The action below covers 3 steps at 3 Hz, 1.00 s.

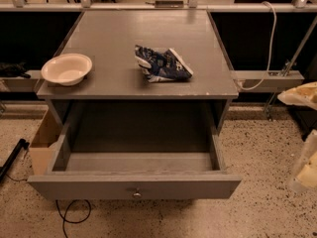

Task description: Close top drawer

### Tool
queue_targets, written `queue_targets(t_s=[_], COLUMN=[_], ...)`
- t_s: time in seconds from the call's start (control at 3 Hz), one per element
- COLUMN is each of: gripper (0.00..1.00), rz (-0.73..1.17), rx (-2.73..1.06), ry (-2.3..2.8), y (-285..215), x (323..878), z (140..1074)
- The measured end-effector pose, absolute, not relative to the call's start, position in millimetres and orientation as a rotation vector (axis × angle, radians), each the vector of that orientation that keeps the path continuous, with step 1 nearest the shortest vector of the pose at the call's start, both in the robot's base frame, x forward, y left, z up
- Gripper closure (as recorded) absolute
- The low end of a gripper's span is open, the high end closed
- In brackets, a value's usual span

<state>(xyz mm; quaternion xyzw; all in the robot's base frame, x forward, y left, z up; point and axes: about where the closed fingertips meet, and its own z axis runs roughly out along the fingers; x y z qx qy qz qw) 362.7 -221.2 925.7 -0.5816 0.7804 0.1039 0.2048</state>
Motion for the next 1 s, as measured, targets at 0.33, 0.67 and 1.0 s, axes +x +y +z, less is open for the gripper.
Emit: queue_targets(t_s=[0.33, 0.67, 1.0], gripper=[0.00, 0.00, 0.00], rz=[0.317, 0.387, 0.437], rx=[-1.600, -1.580, -1.566], ry=[2.180, 2.178, 2.189], y=[-224, -210, -197], x=[358, 345, 338], z=[917, 887, 855])
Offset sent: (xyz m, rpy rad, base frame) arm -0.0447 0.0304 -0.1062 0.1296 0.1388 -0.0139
